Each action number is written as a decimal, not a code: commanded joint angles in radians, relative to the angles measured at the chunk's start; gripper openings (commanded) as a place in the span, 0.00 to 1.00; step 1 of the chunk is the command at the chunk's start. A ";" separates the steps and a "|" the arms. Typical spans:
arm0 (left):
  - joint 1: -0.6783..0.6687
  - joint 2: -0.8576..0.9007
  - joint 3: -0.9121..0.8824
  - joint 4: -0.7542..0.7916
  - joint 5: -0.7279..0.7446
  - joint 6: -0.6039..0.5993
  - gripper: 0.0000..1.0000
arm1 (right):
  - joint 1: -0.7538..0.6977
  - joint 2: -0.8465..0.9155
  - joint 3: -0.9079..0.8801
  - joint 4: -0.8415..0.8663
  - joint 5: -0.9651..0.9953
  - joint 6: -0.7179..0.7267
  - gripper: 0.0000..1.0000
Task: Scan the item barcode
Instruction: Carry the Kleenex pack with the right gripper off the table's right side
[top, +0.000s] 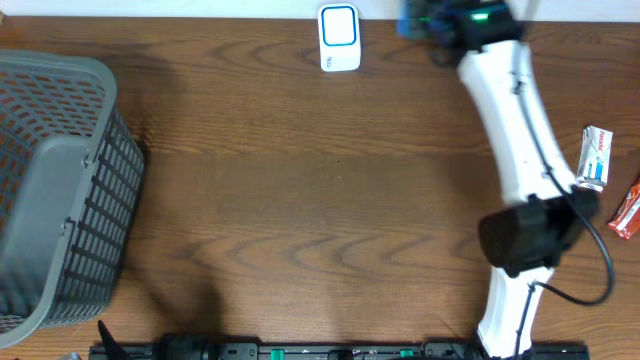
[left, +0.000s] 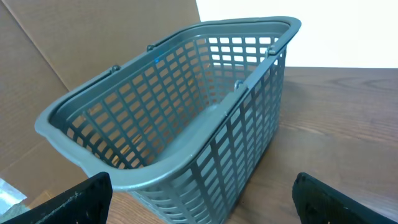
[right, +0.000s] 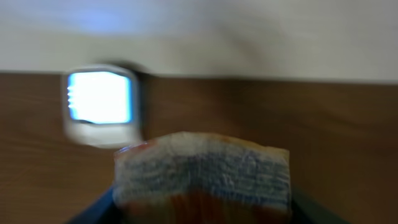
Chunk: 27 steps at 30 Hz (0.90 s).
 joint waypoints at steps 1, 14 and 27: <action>0.005 -0.001 0.002 0.000 -0.006 -0.002 0.93 | -0.107 0.041 -0.022 -0.109 0.382 -0.058 0.51; 0.005 -0.001 0.002 0.000 -0.006 -0.002 0.93 | -0.626 0.044 -0.561 -0.020 0.284 0.076 0.53; 0.005 -0.001 0.002 0.000 -0.006 -0.002 0.93 | -0.687 -0.145 -0.306 -0.163 -0.399 0.111 0.99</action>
